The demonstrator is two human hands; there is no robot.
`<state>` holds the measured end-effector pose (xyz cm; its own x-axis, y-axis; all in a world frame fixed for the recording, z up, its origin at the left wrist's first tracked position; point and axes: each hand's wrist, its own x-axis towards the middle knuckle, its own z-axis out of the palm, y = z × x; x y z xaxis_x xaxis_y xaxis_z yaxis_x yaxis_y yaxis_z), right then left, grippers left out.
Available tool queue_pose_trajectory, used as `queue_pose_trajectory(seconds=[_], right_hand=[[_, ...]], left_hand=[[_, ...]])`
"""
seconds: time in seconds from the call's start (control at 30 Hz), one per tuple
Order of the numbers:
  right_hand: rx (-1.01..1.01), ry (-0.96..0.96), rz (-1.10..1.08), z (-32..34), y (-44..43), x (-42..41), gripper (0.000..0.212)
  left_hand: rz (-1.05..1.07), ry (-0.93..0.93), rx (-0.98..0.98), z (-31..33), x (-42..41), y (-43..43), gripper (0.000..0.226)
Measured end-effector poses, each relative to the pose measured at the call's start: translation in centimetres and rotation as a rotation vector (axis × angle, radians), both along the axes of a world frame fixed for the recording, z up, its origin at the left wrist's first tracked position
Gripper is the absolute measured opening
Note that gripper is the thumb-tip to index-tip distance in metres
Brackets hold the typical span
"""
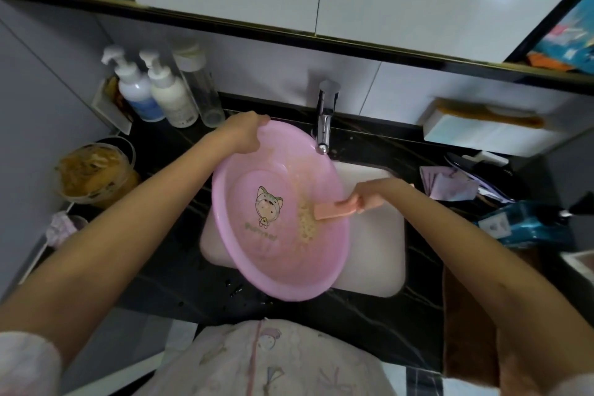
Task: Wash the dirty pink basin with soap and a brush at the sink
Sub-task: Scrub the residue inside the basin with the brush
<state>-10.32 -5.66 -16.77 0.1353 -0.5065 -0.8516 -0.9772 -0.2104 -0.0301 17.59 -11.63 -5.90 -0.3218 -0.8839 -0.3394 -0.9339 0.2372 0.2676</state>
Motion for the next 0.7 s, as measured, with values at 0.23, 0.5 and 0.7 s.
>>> queue_pose_trajectory(seconds=[0.23,0.5,0.7], right_hand=[[-0.319,0.009,0.182,0.5,1.4,-0.4,0.056],[0.062,-0.142,-0.154,-0.5,1.6,-1.4,0.054],[-0.331,-0.004,0.038,0.1,2.8,-0.4,0.048]], left_hand=[[0.011,0.033,-0.033,-0.2,0.0,0.0,0.057],[-0.008,0.023,-0.016,-0.2,0.0,0.0,0.06],[-0.023,0.045,-0.022,-0.4,0.2,-0.1,0.051]])
